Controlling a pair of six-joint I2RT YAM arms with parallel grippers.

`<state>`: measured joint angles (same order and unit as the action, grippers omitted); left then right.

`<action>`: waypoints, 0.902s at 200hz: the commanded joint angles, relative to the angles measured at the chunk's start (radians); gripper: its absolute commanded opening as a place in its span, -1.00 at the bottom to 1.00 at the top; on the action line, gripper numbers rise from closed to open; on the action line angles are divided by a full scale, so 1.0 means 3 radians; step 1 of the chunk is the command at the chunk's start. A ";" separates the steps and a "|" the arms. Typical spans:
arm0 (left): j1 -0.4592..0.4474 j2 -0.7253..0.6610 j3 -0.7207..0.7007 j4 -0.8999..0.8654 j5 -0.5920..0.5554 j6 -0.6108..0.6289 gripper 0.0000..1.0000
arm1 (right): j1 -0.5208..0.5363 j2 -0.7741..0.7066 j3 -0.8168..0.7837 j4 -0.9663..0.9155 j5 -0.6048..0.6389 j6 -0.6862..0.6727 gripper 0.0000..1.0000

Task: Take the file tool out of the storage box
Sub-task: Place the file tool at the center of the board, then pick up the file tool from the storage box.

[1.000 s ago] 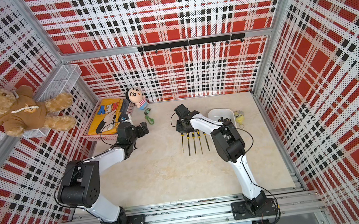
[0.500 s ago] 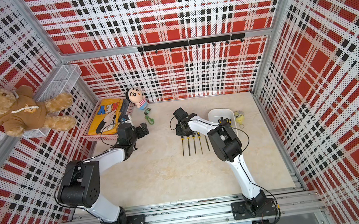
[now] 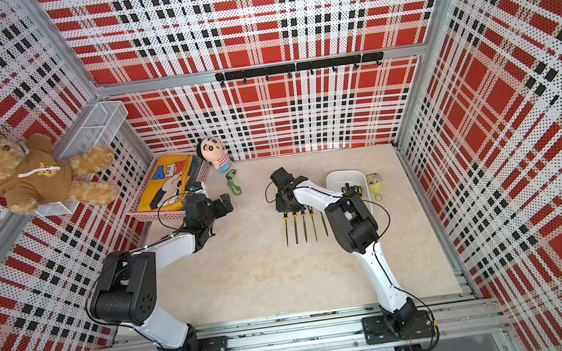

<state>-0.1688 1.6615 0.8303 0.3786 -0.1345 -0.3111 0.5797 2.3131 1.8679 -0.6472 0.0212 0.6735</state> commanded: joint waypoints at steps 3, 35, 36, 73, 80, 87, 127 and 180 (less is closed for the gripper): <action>0.0021 0.0004 0.0024 0.0067 0.0052 -0.0010 1.00 | 0.0026 -0.0075 0.0159 -0.0048 0.0044 -0.0061 -0.17; 0.0020 0.0017 0.0060 0.0070 0.0081 -0.0011 1.00 | 0.0009 -0.0330 0.0371 -0.0067 0.0231 -0.0212 -0.14; 0.0015 0.0018 0.0060 0.0069 0.0080 -0.0011 1.00 | 0.0007 -0.0341 0.0373 -0.0069 0.0246 -0.0221 -0.14; 0.0016 0.0035 0.0113 0.0067 0.0100 -0.0005 0.99 | -0.0380 -0.0711 0.0118 -0.0105 0.0402 -0.0536 -0.32; 0.0016 0.0038 0.0122 0.0067 0.0114 -0.0006 0.99 | -0.0494 -0.0773 0.0013 -0.0104 0.0352 -0.0594 -0.36; 0.0014 0.0044 0.0129 0.0064 0.0126 -0.0003 0.99 | -0.0598 -0.0841 -0.0087 -0.0105 0.0315 -0.0668 -0.38; 0.0005 0.0066 0.0143 0.0062 0.0152 -0.0001 0.99 | -0.1124 -0.0996 -0.0485 -0.0264 0.0236 -0.0960 -0.33; -0.0018 0.0047 0.0145 0.0060 0.0121 0.0024 0.99 | -0.1420 -0.0639 -0.0623 -0.0293 0.0127 -0.1153 -0.32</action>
<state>-0.1699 1.6745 0.8539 0.3820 -0.1032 -0.3107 0.1486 2.0666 1.6764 -0.7143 0.0696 0.3775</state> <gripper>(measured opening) 0.994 0.339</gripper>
